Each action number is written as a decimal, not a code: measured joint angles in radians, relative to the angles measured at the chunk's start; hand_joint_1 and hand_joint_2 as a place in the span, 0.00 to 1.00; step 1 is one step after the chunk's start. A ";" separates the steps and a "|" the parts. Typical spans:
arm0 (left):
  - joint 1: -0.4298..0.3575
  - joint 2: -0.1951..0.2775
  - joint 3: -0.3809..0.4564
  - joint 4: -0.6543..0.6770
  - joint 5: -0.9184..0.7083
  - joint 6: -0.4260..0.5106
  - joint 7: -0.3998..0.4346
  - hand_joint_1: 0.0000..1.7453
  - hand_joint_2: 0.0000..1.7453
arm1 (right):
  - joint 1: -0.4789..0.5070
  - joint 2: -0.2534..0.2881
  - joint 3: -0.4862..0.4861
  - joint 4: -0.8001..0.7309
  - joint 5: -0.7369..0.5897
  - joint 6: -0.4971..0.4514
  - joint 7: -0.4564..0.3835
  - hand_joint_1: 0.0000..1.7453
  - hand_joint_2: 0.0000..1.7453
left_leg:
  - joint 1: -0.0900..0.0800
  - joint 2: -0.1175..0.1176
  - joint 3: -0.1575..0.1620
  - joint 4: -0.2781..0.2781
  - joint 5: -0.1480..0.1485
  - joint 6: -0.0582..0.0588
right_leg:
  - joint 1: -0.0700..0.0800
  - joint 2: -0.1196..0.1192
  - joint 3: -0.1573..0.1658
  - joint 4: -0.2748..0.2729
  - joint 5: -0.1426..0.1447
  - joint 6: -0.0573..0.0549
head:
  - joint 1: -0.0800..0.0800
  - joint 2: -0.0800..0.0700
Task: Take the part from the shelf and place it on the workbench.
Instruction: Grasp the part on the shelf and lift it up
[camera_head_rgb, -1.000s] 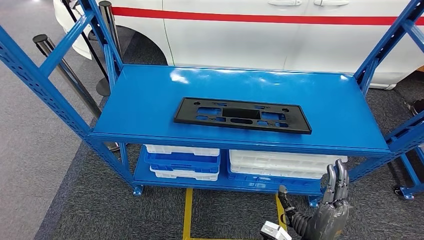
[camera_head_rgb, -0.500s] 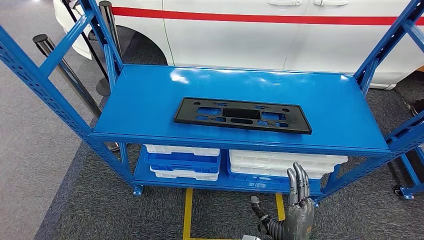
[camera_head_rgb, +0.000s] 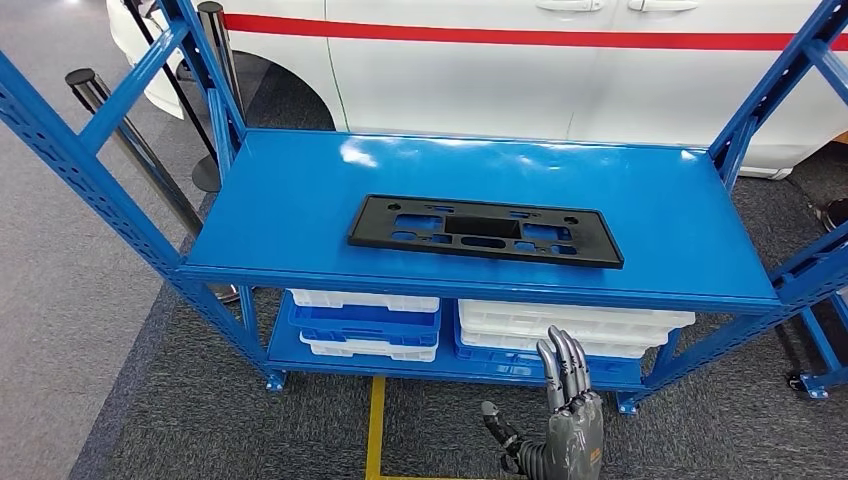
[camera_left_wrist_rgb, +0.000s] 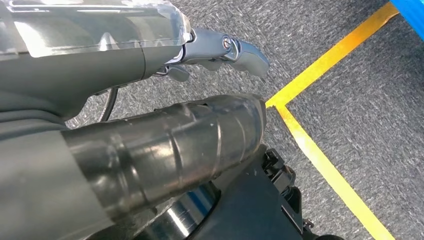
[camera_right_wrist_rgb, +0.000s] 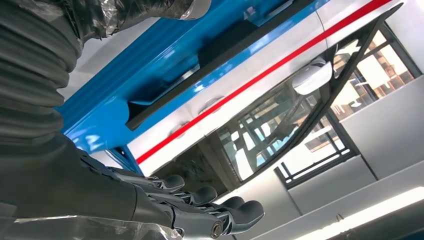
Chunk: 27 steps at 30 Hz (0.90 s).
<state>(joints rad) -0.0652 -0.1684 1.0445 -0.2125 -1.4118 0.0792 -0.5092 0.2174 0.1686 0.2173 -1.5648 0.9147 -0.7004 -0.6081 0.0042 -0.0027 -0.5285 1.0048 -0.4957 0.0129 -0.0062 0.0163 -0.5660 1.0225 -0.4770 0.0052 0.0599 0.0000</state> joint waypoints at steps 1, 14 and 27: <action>0.000 0.000 0.000 0.000 0.000 -0.001 0.000 0.00 0.00 | 0.000 0.000 0.000 -0.001 0.002 0.000 -0.003 0.00 1.00 | 0.000 0.000 0.000 0.000 0.000 0.000 | 0.000 0.000 0.000 0.000 0.000 0.000 | 0.000 0.000; 0.001 0.010 0.000 0.000 0.000 -0.016 0.001 0.00 0.00 | 0.006 -0.001 -0.030 -0.046 0.009 0.000 -0.020 0.00 1.00 | -0.004 0.000 -0.003 0.008 -0.002 0.004 | -0.007 0.000 0.000 -0.002 0.002 0.004 | 0.000 0.000; 0.004 0.013 -0.001 0.000 -0.001 -0.020 0.023 0.00 0.00 | 0.010 -0.002 -0.044 -0.055 0.014 0.000 -0.014 0.00 1.00 | 0.015 0.012 0.029 -0.014 -0.012 0.009 | -0.023 -0.016 -0.060 0.103 -0.012 0.032 | 0.002 0.000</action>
<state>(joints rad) -0.0612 -0.1554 1.0433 -0.2122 -1.4133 0.0594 -0.4859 0.2271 0.1663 0.1733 -1.6201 0.9282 -0.7007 -0.6222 0.0194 0.0097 -0.4998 0.9903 -0.5076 0.0221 -0.0297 0.0002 -0.6258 1.1254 -0.4887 0.0372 0.0616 0.0000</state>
